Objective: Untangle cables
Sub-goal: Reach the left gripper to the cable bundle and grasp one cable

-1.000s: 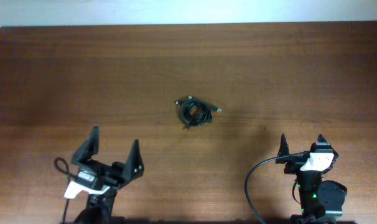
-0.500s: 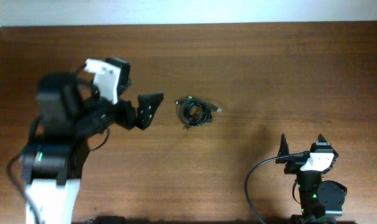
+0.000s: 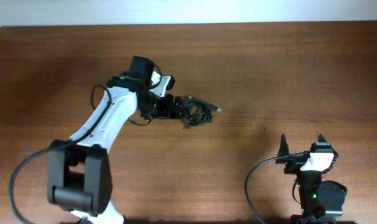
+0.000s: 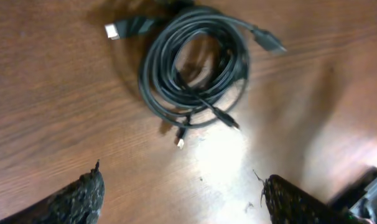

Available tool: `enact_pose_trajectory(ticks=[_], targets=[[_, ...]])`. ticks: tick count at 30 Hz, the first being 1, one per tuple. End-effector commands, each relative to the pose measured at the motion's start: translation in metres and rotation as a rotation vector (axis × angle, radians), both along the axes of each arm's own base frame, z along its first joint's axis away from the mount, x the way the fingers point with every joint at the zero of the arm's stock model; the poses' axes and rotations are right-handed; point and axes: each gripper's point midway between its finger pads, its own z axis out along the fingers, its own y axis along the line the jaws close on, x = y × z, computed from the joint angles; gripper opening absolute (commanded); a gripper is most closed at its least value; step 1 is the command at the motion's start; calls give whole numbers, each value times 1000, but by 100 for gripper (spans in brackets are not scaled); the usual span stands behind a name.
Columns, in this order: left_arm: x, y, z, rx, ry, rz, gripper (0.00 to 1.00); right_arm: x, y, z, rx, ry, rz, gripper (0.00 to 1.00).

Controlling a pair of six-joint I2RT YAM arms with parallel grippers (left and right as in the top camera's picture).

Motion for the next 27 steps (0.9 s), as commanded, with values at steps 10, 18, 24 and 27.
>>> enact_pose_trajectory(ticks=[10, 18, 24, 27], targets=[[53, -18, -39, 253, -219, 43, 66, 0, -2, -3, 3, 4, -10, 98], [46, -15, -63, 278, -157, 32, 47, 0, -2, -3, 4, 4, -10, 98], [47, -12, -73, 301, -152, 28, 38, 0, -2, -3, 3, 4, -10, 98], [48, -12, -77, 303, -148, 28, 32, 0, -2, -3, 3, 4, -10, 98]])
